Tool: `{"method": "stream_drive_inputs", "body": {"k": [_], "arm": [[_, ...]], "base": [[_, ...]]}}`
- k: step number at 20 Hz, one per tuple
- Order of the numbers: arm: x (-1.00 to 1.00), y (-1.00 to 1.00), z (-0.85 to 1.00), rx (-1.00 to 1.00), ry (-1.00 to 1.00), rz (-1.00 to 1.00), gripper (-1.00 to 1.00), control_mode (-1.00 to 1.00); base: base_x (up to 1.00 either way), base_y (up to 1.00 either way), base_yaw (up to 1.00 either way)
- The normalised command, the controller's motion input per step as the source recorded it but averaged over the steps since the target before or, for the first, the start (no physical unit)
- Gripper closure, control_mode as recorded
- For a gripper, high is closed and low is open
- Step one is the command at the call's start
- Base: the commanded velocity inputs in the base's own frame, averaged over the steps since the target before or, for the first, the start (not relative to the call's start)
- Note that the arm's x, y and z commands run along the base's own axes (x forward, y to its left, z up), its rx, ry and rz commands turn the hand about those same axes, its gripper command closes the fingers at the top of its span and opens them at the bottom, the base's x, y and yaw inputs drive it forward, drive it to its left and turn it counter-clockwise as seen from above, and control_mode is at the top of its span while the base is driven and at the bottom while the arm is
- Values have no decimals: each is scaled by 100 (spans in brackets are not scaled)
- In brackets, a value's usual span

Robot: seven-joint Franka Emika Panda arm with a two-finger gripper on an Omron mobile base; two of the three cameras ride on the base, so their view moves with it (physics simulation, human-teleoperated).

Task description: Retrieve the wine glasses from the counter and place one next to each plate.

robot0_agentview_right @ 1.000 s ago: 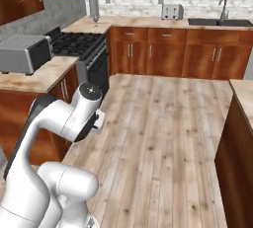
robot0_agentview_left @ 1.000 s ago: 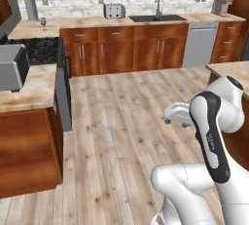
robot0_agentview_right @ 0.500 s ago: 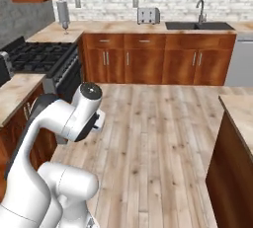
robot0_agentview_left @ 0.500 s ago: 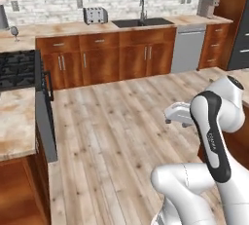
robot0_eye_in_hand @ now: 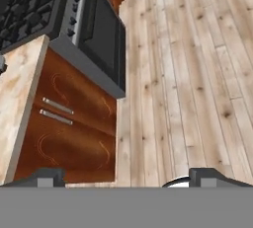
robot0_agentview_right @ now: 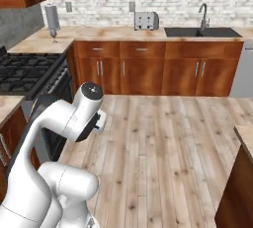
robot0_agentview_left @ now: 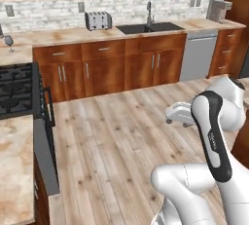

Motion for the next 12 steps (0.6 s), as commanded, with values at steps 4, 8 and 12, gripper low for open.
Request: {"method": "stream_drive_inputs", "body": {"k": [4,8,12], "arm": [[0,0,0,0,0,0,-100,100],[0,0,0,0,0,0,-100,100],[0,0,0,0,0,0,-100,100]], "base": [[100,11,0],[100,3,1],[100,1,4]]}}
